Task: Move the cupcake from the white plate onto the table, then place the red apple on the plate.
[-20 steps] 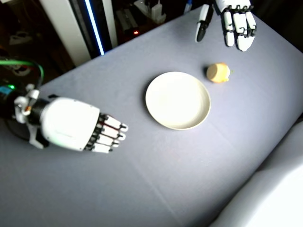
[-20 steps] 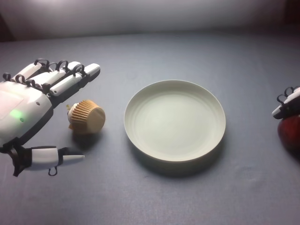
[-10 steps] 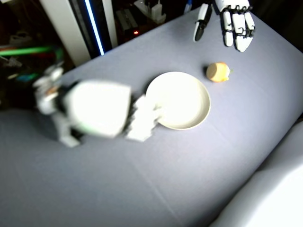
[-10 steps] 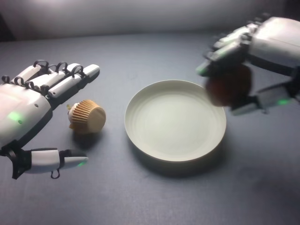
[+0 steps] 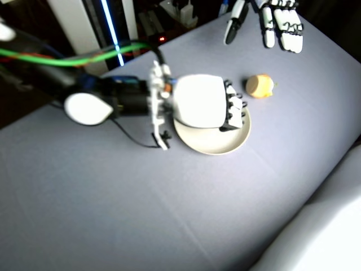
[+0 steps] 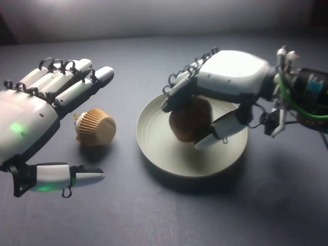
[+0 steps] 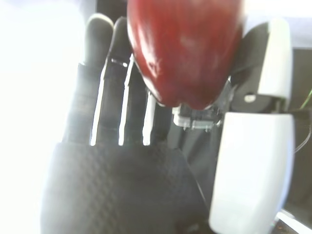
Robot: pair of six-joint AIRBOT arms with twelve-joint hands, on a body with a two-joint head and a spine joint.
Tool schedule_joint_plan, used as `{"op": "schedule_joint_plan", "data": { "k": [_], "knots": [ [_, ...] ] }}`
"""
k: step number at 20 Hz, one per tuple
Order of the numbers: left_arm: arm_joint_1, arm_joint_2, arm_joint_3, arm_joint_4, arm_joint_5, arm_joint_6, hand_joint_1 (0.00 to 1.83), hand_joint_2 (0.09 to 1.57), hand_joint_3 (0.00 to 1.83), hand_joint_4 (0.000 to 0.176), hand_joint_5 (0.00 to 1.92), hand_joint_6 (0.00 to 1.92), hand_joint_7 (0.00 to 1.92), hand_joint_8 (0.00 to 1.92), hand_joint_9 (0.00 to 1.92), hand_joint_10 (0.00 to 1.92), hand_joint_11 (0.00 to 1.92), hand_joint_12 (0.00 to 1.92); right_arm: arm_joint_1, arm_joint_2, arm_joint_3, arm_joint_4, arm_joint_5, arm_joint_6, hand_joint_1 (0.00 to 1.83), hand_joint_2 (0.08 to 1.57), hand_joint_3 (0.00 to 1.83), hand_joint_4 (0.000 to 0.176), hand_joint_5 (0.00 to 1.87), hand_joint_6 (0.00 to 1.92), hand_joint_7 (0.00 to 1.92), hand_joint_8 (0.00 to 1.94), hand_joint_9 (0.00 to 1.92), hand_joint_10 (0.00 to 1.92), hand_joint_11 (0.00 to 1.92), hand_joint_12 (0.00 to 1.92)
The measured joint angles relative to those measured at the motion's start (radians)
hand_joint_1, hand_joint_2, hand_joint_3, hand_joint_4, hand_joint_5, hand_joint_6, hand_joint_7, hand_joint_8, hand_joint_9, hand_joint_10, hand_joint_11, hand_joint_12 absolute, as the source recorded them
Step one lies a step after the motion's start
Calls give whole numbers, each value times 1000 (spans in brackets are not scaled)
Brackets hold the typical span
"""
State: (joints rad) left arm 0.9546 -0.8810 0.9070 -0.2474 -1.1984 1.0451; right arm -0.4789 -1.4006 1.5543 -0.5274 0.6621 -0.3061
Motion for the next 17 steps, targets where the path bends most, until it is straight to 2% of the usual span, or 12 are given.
{"op": "schedule_joint_plan", "data": {
  "k": [1, 2, 3, 4, 5, 7, 8, 11, 13, 14, 15, 17],
  "knots": [
    [0, 0, 0, 0, 0, -1, 720, 862, 2, 176, 0, 0, 0, 0, 78, 3, 0, 442, 0, -5, 3, -21, -13, 12, 1387, 1039, 4, 0, 832, 232, 1129, 772, 962, 858, 668, 1368],
    [0, 0, 0, 1, 0, -2, 718, 860, 1, 176, 0, 0, 0, 0, 81, 3, 0, 434, 0, -5, 4, -30, -21, 16, 1289, 964, 0, 0, 740, 51, 962, 354, 914, 609, 630, 1369],
    [0, 0, 0, 0, 1, -2, 718, 860, 1, 176, 0, 0, 0, 0, 81, 3, 0, 434, 0, -4, 5, -32, -29, 17, 1289, 964, 0, 0, 740, 51, 962, 354, 914, 609, 630, 1369],
    [0, 0, 0, 0, 1, -2, 732, 865, 2, 176, 0, 0, 11, 2, 89, 3, 0, 432, 0, -1, 7, -40, -38, 22, 1029, 948, 0, 61, 486, 1, 522, 18, 601, 209, 78, 1389],
    [0, 0, 0, 1, 1, -3, 736, 869, 1, 176, 0, 0, 21, 3, 95, 2, 0, 450, 0, 1, 5, -43, -40, 23, 997, 953, 1, 85, 432, 2, 454, 6, 474, 118, 15, 1294],
    [0, 0, 0, 3, 0, -3, 736, 878, 3, 176, 0, 0, 25, 2, 82, 5, 0, 405, 0, 14, -14, -42, -45, 23, 1020, 916, 0, 84, 333, 5, 321, 6, 318, 23, 0, 964],
    [0, 0, 0, 3, 0, -5, 729, 874, 1, 176, 0, 0, 25, 1, 78, 5, 0, 397, -2, 24, -27, -42, -34, 24, 1027, 899, 0, 93, 223, 2, 199, 4, 218, 9, 0, 706],
    [0, 0, 0, -1, -4, -18, 706, 859, 0, 176, 0, 0, 29, 1, 94, 9, 0, 403, -24, 72, -64, -29, 6, 27, 970, 899, 3, 65, 25, 0, 52, 1, 62, 1, 0, 391],
    [0, 0, 0, -5, -7, -23, 696, 856, 0, 176, 0, 0, 35, 3, 102, 10, 17, 411, -56, 118, -87, 36, 58, 28, 920, 864, 0, 102, 0, 0, 10, 1, 17, 2, 0, 244],
    [0, 0, 0, -6, -9, -24, 685, 851, 0, 176, 0, 0, 41, 5, 117, 15, 39, 420, -73, 148, -100, 84, 94, 27, 811, 845, 0, 161, 0, 0, 1, 0, 3, 0, 0, 146],
    [3, 0, 0, -4, -15, -26, 687, 853, 0, 176, 0, 0, 41, 4, 119, 14, 42, 420, -90, 177, -112, 125, 132, 27, 764, 825, 0, 173, 5, 1, 0, 0, 0, 0, 0, 88],
    [3, 0, 0, -6, -22, -29, 715, 867, 2, 176, 0, 0, 38, 2, 101, 3, 16, 411, -118, 219, -131, 188, 204, 26, 727, 817, 0, 176, 0, 0, 0, 0, 0, 0, 0, 3]
  ]
}}
